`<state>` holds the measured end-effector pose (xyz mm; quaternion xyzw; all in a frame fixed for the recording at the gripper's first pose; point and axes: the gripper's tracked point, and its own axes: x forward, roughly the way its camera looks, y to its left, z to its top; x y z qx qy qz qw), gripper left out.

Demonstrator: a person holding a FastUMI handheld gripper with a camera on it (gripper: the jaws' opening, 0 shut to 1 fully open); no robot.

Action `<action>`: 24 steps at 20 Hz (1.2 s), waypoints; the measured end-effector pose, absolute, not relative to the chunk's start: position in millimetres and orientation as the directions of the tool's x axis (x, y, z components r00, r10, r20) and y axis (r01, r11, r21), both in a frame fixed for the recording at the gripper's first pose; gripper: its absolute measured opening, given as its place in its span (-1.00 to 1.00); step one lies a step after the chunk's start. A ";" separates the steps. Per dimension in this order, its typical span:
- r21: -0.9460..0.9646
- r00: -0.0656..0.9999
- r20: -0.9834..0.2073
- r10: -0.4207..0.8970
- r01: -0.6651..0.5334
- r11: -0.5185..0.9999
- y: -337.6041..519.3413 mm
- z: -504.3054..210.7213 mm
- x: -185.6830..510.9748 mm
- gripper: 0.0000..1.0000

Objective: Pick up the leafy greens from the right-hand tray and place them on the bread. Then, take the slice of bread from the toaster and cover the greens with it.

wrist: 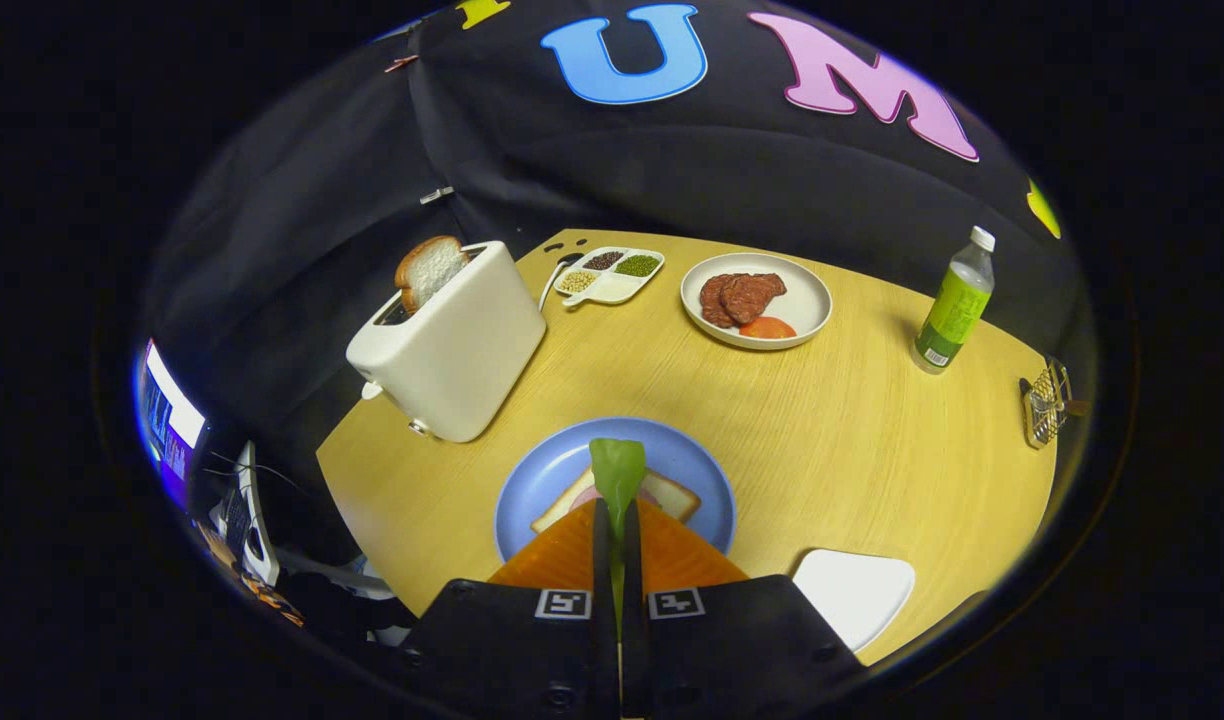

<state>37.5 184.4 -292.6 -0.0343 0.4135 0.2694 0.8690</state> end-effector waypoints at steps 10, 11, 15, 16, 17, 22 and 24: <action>0.146 0.508 -0.771 0.383 -0.444 0.884 206.6 -323.6 49.9 -0.50; 0.143 0.507 -0.775 0.378 -0.442 0.886 207.3 -325.5 50.7 -0.44; 0.111 0.509 -0.791 0.340 -0.426 0.898 204.3 -337.8 53.9 -0.19; 0.105 0.509 -0.794 0.332 -0.422 0.900 203.0 -339.7 54.4 -0.17; 0.106 0.508 -0.795 0.331 -0.421 0.901 203.7 -340.7 54.2 -0.09; 0.082 0.526 -0.791 0.313 -0.416 0.906 199.6 -338.6 54.9 0.35; 0.080 0.544 -0.776 0.319 -0.416 0.906 201.0 -331.3 55.5 0.69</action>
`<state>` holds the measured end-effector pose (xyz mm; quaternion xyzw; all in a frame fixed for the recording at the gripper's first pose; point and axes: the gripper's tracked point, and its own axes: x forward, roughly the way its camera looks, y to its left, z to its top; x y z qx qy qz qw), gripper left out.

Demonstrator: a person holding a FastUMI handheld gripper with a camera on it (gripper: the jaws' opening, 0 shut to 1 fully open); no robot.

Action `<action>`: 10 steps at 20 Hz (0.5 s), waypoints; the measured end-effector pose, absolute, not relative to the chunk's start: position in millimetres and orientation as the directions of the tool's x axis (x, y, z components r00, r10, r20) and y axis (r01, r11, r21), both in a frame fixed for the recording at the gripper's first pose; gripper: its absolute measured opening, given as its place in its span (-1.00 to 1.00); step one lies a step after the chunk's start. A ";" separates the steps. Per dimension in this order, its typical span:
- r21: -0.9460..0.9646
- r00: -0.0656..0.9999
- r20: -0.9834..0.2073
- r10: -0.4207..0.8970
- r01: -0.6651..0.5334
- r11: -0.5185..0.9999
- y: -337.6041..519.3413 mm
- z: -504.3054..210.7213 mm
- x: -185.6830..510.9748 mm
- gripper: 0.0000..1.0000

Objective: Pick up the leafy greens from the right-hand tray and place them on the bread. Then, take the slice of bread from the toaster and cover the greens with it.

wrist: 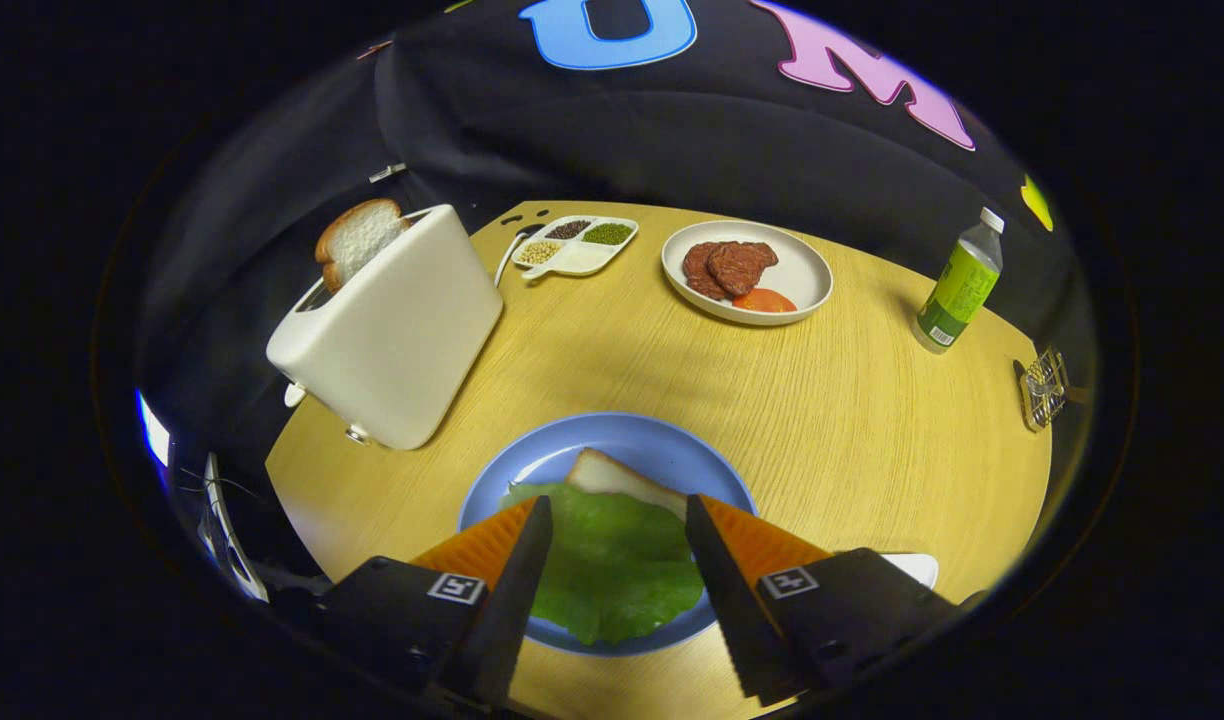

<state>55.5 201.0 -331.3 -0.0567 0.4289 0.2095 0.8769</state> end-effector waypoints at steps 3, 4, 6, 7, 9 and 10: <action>0.076 0.568 -0.755 0.327 -0.420 0.904 204.7 -317.7 54.6 0.98; 0.076 0.575 -0.748 0.332 -0.422 0.903 207.0 -312.5 53.9 0.98; 0.073 0.593 -0.731 0.337 -0.423 0.903 210.2 -300.4 54.9 0.98; 0.075 0.601 -0.722 0.342 -0.424 0.903 213.5 -293.9 56.7 0.98; 0.072 0.618 -0.703 0.352 -0.431 0.899 218.8 -277.5 59.8 0.98; 0.068 0.629 -0.689 0.360 -0.438 0.896 222.1 -268.1 62.6 0.98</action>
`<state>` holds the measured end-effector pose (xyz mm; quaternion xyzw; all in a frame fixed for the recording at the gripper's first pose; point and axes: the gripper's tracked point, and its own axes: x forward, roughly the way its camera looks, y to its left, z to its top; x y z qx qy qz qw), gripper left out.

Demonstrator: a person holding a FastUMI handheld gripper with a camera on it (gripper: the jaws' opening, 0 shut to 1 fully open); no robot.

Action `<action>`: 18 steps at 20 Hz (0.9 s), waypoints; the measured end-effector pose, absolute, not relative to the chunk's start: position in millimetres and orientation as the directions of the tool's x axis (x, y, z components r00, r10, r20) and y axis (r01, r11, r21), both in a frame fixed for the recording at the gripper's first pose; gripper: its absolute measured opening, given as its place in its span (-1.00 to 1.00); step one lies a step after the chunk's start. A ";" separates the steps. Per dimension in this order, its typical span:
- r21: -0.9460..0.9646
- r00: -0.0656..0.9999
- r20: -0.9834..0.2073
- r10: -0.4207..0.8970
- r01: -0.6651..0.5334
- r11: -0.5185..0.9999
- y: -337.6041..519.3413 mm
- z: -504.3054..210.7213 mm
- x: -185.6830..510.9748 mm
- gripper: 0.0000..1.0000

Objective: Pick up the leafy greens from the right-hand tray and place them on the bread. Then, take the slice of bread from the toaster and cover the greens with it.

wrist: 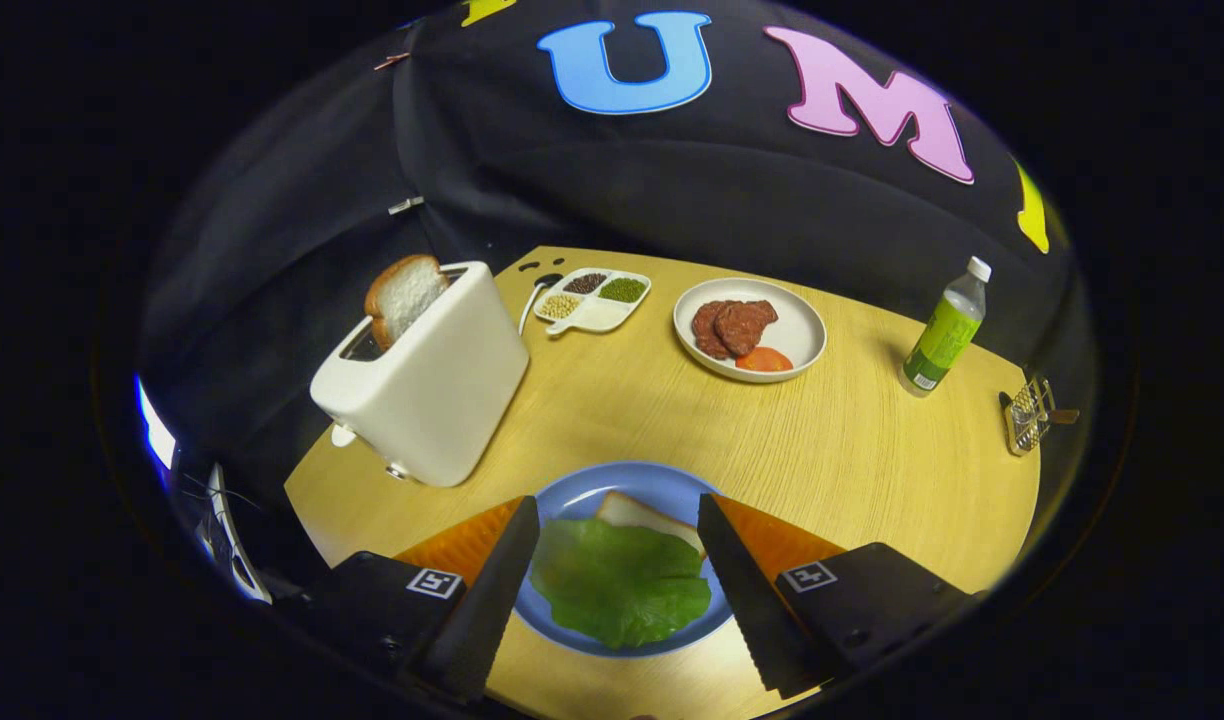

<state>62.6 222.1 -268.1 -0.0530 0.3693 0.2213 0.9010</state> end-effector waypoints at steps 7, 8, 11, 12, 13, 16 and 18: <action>0.066 0.670 -0.615 0.417 -0.482 0.873 268.5 -212.7 79.2 0.98; 0.066 0.672 -0.606 0.427 -0.492 0.868 278.0 -207.0 81.4 0.98; 0.064 0.669 -0.584 0.460 -0.527 0.847 311.2 -194.8 86.8 0.98; 0.062 0.665 -0.580 0.471 -0.540 0.839 322.3 -192.4 88.0 0.98; 0.060 0.661 -0.575 0.482 -0.553 0.831 334.1 -190.2 88.6 0.98; 0.065 0.642 -0.562 0.521 -0.594 0.802 374.2 -187.0 89.8 0.98; 0.077 0.631 -0.556 0.542 -0.610 0.789 399.4 -187.1 91.4 0.98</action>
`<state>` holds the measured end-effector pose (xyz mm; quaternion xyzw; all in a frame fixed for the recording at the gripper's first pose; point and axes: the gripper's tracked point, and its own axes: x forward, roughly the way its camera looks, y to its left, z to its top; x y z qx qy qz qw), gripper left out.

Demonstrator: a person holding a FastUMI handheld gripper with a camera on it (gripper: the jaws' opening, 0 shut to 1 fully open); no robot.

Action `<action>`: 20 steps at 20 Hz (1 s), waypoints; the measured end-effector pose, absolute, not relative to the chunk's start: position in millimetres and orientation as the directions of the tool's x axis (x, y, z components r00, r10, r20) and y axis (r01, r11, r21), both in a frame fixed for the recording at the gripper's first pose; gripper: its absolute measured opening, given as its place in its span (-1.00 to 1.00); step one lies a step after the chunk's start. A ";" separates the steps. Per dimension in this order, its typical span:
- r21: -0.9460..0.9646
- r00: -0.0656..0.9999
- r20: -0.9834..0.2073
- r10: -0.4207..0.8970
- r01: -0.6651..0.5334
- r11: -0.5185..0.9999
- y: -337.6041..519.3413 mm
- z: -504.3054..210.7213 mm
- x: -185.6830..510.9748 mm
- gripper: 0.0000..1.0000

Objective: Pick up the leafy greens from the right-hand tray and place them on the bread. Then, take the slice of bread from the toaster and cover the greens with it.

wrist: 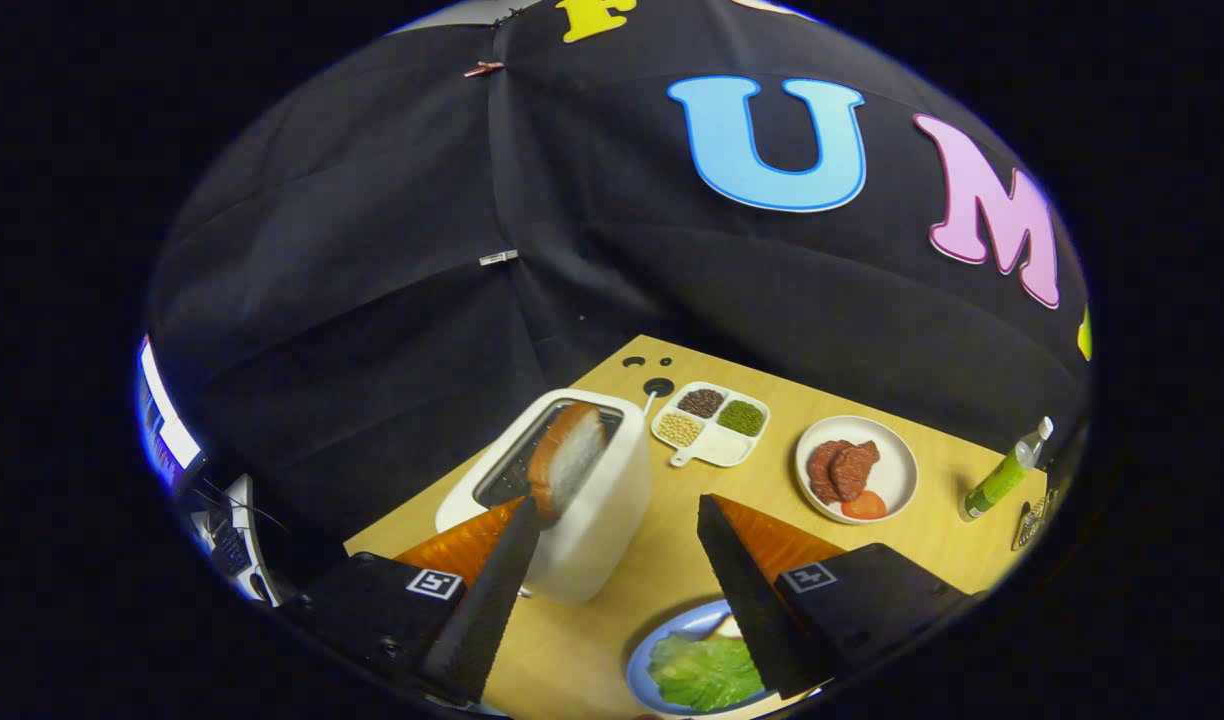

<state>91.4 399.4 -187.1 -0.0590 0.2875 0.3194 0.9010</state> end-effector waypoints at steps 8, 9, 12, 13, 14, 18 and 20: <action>0.048 0.629 -0.568 0.532 -0.620 0.783 458.0 -214.4 111.1 0.98; 0.035 0.635 -0.577 0.514 -0.609 0.792 459.0 -222.6 118.4 0.98; 0.009 0.651 -0.602 0.463 -0.575 0.818 460.5 -238.9 132.7 0.98; 0.007 0.650 -0.614 0.448 -0.563 0.827 460.1 -243.3 135.2 0.98; 0.014 0.644 -0.626 0.440 -0.554 0.832 460.9 -247.5 134.9 0.98; -0.012 0.641 -0.649 0.409 -0.546 0.838 462.3 -254.4 134.8 0.69; -0.031 0.648 -0.651 0.396 -0.544 0.838 461.2 -255.0 136.5 0.64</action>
